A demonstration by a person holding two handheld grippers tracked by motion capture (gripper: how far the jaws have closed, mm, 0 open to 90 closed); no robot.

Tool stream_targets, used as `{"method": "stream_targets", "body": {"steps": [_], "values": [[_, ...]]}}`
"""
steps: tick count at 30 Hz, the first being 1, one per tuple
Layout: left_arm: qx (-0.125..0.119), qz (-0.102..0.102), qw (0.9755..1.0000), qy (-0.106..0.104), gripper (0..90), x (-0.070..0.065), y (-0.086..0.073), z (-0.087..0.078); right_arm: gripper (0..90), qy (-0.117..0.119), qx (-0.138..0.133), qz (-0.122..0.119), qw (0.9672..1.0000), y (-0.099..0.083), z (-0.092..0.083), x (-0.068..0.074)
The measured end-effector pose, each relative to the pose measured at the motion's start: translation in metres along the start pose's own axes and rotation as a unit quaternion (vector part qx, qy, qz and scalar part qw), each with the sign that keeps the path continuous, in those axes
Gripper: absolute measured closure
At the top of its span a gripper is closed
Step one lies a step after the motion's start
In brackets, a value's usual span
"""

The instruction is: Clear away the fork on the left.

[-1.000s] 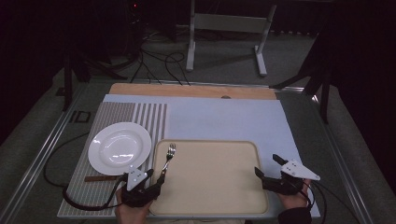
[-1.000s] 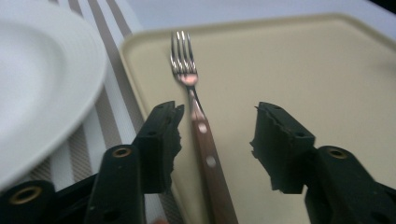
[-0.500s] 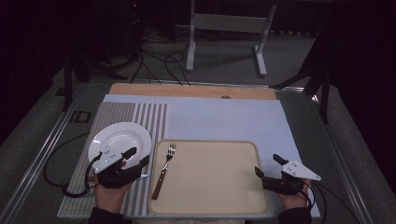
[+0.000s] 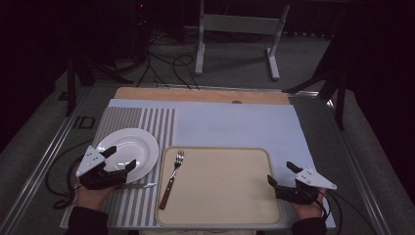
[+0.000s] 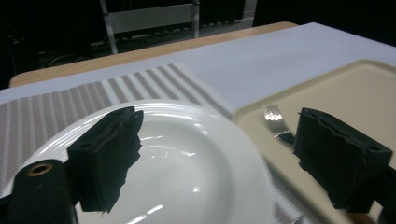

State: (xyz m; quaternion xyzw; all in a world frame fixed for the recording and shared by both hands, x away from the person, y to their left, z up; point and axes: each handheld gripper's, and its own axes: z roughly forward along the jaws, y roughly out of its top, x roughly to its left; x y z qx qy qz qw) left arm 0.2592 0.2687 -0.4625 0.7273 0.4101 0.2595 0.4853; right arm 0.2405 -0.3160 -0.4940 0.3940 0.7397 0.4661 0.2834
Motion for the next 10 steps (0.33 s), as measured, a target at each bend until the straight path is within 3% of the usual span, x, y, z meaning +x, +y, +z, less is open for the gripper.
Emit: {"method": "stream_targets", "body": {"steps": [6, 10], "values": [[-0.006, -0.015, 0.9999, 0.0, 8.2, 0.018, -0.01, -0.004, 12.9, -0.001, -0.002, -0.002, 1.0, 0.0, -0.001, -0.001], [-0.006, -0.013, 0.9999, 0.004, 5.9, 0.02, -0.014, -0.004, 12.9, 0.0, -0.003, -0.005, 1.0, 0.001, -0.001, -0.002]]}}
